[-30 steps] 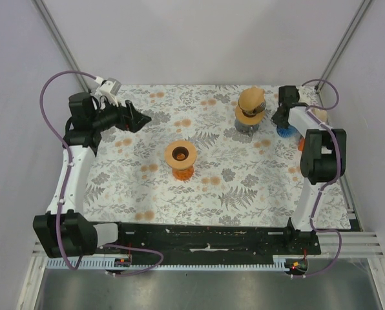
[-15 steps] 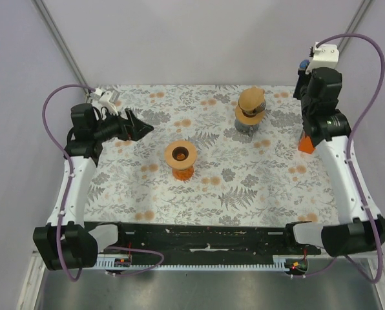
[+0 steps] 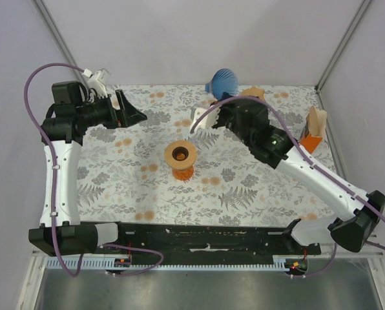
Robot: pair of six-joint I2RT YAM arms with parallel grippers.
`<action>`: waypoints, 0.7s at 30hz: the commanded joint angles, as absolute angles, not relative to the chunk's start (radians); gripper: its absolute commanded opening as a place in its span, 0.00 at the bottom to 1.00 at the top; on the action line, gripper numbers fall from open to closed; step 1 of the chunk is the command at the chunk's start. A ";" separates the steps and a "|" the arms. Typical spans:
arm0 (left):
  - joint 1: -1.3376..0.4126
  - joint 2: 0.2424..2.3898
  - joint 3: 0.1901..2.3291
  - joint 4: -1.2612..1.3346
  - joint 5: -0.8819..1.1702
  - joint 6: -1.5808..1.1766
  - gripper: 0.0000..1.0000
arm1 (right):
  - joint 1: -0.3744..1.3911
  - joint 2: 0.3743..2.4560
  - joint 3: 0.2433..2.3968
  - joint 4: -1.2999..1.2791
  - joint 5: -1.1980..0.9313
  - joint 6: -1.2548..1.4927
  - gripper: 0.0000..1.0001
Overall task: Place the coffee filter in the dripper
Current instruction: Place the coffee dripper in the dripper holder.
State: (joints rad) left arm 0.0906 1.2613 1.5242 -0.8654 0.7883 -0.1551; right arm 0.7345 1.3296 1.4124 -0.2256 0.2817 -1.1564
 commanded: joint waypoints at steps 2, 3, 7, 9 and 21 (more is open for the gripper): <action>0.117 1.270 1.672 -0.910 0.840 -0.107 0.98 | 0.845 1.342 1.377 -0.175 0.264 -1.615 0.00; 0.115 1.276 1.680 -0.891 0.868 -0.123 0.98 | 0.863 1.351 1.378 -0.178 0.255 -1.653 0.00; 0.071 1.315 1.709 -0.850 0.922 -0.152 0.98 | 0.949 1.410 1.365 -0.204 0.232 -1.840 0.00; 0.025 1.341 1.733 -0.870 0.878 -0.117 0.98 | 0.985 1.454 1.394 -0.251 0.238 -1.873 0.00; -0.170 1.499 1.825 -0.966 0.692 0.033 0.92 | 1.019 1.537 1.442 -0.345 0.193 -1.925 0.00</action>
State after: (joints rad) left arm -0.1154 1.4788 1.7794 -0.9268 0.7589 -0.0727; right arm 1.0233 1.5517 1.3769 -0.2474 0.2325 -1.6207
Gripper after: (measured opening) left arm 0.970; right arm 0.048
